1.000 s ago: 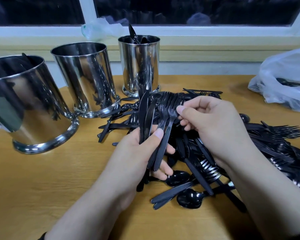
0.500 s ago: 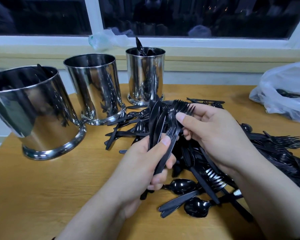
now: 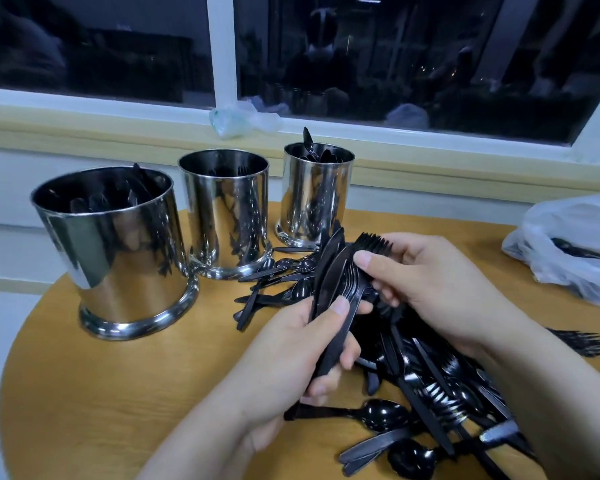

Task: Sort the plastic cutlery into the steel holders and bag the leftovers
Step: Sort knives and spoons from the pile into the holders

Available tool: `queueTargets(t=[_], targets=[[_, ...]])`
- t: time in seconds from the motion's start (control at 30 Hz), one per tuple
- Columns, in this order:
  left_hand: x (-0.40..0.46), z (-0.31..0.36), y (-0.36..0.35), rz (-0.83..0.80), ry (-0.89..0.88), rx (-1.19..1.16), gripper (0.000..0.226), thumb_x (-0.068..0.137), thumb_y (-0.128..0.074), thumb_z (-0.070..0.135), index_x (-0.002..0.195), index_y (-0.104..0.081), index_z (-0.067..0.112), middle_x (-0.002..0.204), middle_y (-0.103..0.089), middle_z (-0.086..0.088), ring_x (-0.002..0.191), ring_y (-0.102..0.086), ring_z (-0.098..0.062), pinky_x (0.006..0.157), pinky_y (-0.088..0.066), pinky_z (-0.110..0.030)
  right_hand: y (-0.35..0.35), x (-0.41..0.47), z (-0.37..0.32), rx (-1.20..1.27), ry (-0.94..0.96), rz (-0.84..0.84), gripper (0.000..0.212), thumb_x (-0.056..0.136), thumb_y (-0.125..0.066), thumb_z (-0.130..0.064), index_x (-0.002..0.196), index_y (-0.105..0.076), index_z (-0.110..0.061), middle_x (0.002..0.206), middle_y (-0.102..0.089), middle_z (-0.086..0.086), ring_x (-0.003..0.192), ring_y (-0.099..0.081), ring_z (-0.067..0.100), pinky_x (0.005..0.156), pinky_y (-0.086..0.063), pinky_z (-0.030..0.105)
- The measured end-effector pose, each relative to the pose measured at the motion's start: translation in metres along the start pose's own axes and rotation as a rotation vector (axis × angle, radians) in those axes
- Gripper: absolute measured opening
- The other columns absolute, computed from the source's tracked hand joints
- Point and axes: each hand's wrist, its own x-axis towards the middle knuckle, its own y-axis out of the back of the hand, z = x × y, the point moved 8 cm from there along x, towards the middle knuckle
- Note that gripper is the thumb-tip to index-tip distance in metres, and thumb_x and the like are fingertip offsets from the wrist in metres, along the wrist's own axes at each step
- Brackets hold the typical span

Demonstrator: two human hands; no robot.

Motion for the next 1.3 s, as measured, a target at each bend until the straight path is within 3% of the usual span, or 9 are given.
queueTargets(t=[0.2,0.3,0.4,0.47,0.53,0.67,0.87,1.07,1.3], targets=[[0.007,0.024,0.023,0.145,-0.08,0.003,0.034,0.107,-0.045,0.042,0.116,-0.059,0.012,0.082,-0.074,-0.012,0.044,-0.05,-0.021,0.04,-0.038,-0.026,0.0,0.028,-0.02,0.029,0.018,0.068,0.021,0.092,-0.071,-0.032,0.077,-0.073,-0.019,0.063,-0.059,-0.001,0.058,-0.049,0.013,0.057,-0.041,0.029],[0.014,0.034,0.04,0.224,-0.076,-0.052,0.032,0.109,-0.044,0.038,0.115,-0.058,0.01,0.089,-0.078,-0.015,0.064,-0.073,-0.028,0.051,-0.057,-0.032,0.011,0.049,-0.038,0.043,0.053,0.12,0.02,0.094,-0.069,-0.025,0.077,-0.071,-0.016,0.062,-0.055,0.001,0.053,-0.046,0.011,0.051,-0.039,0.023],[0.02,0.04,0.062,0.32,-0.082,-0.007,0.033,0.11,-0.043,0.035,0.112,-0.059,0.006,0.092,-0.08,-0.01,0.083,-0.078,-0.025,0.064,-0.063,-0.035,0.031,0.074,-0.058,0.034,0.116,0.202,0.019,0.096,-0.067,-0.022,0.081,-0.069,-0.011,0.063,-0.055,0.001,0.052,-0.044,0.011,0.05,-0.038,0.022],[0.023,0.046,0.074,0.371,-0.101,0.059,0.033,0.109,-0.044,0.035,0.109,-0.061,0.007,0.082,-0.078,-0.004,0.069,-0.075,-0.023,0.057,-0.059,-0.032,0.049,0.091,-0.076,-0.013,0.185,0.287,0.026,0.097,-0.066,-0.023,0.083,-0.067,-0.002,0.062,-0.054,0.001,0.052,-0.044,0.012,0.051,-0.038,0.025],[0.025,0.051,0.083,0.412,-0.122,0.147,0.032,0.109,-0.045,0.035,0.105,-0.063,0.009,0.064,-0.061,-0.002,0.048,-0.052,-0.02,0.045,-0.041,-0.028,0.066,0.107,-0.096,-0.066,0.259,0.387,0.033,0.097,-0.066,-0.026,0.082,-0.064,0.004,0.061,-0.052,0.005,0.051,-0.043,0.013,0.051,-0.038,0.029],[0.032,0.052,0.086,0.383,-0.136,0.115,0.032,0.106,-0.05,0.039,0.102,-0.064,0.011,0.061,-0.033,0.002,0.049,-0.021,-0.015,0.053,-0.016,-0.035,0.084,0.142,-0.118,-0.098,0.297,0.488,0.036,0.097,-0.065,-0.028,0.084,-0.062,0.006,0.06,-0.049,0.004,0.047,-0.039,0.01,0.046,-0.032,0.024],[0.039,0.052,0.095,0.385,-0.141,0.072,0.033,0.105,-0.052,0.043,0.099,-0.065,0.013,0.061,-0.03,0.003,0.051,-0.021,-0.015,0.05,-0.018,-0.033,0.069,0.175,-0.115,-0.061,0.285,0.444,0.035,0.095,-0.066,-0.028,0.09,-0.064,0.007,0.067,-0.054,0.006,0.055,-0.043,0.012,0.052,-0.037,0.028],[0.032,0.056,0.11,0.426,-0.15,0.016,0.036,0.104,-0.054,0.043,0.085,-0.061,0.013,0.058,-0.03,0.002,0.049,-0.02,-0.015,0.048,-0.019,-0.03,0.025,0.197,-0.12,-0.052,0.328,0.373,0.037,0.094,-0.066,-0.029,0.074,-0.059,0.001,0.059,-0.053,-0.001,0.058,-0.045,0.015,0.059,-0.038,0.035],[0.025,0.052,0.131,0.468,-0.134,0.008,0.038,0.103,-0.054,0.042,0.085,-0.059,0.01,0.057,-0.03,0.001,0.046,-0.021,-0.015,0.046,-0.02,-0.029,-0.049,0.229,-0.106,-0.419,0.284,0.164,0.033,0.095,-0.067,-0.037,0.075,-0.065,-0.01,0.071,-0.063,0.006,0.06,-0.048,0.017,0.056,-0.038,0.03]])
